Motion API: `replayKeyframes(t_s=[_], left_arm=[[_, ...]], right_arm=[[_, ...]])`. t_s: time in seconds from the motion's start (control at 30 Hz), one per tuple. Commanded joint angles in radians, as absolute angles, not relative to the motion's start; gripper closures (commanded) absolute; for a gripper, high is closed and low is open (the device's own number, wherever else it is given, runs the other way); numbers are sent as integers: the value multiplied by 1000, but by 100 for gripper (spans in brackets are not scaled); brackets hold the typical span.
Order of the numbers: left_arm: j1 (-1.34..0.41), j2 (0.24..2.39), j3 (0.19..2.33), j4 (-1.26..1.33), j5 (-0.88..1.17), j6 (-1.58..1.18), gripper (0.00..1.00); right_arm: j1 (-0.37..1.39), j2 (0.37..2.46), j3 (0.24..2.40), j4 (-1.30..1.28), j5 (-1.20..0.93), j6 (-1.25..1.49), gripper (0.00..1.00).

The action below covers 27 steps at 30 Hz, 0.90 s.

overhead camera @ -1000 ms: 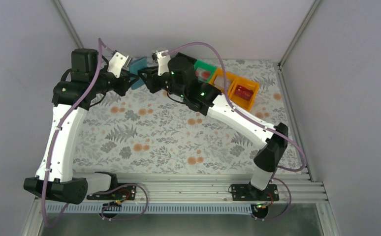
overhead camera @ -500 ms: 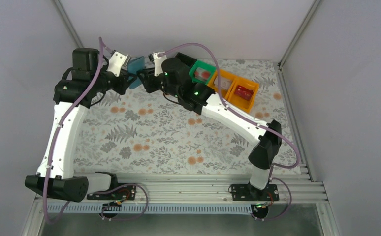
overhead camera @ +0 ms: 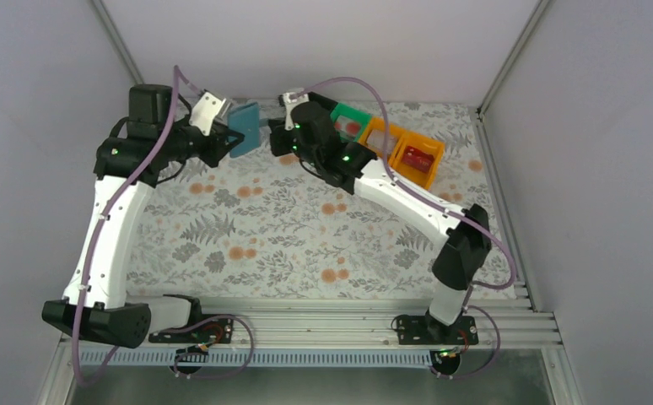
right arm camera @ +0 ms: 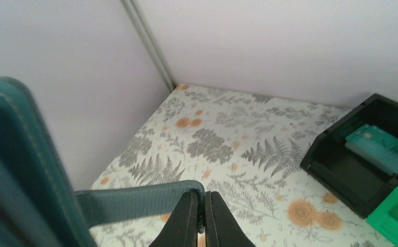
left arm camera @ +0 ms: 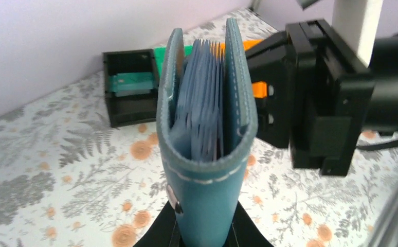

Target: Take the credit cards out of the card holder

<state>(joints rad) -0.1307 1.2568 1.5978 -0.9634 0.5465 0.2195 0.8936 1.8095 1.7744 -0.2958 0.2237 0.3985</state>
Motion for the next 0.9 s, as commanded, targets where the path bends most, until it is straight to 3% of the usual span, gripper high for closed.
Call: replayKeyframes(t_s=[0.0,0.07,0.17,0.23,0.4,0.5,0.7,0.87], left_arm=[[-136,1218,1594,-954,632,258,98],[-136,1223,1587,-965,666,284,98],[-138,1229,1582,-997,766,357,98],[-139,1232,1580,-1000,802,378,98],[-149,1257,1616,-1017,899,431,98],[-167,1258,1640,-1062,965,499,98],[-170,1233,1646,-1105,1150,578,98],[-173,1240,1634,-1109,1185,586,98]], right_arm=[[745,1680,1594,-284,163,339,96],[685,1611,1532,-260,-93,228,92],[671,1494,1408,-208,-320,48,62],[666,1409,1318,-164,-426,6,50],[649,1349,1298,-101,-617,54,34],[638,1370,1369,-97,-714,76,32],[633,1410,1452,-108,-805,85,38],[640,1429,1489,-123,-874,60,46]])
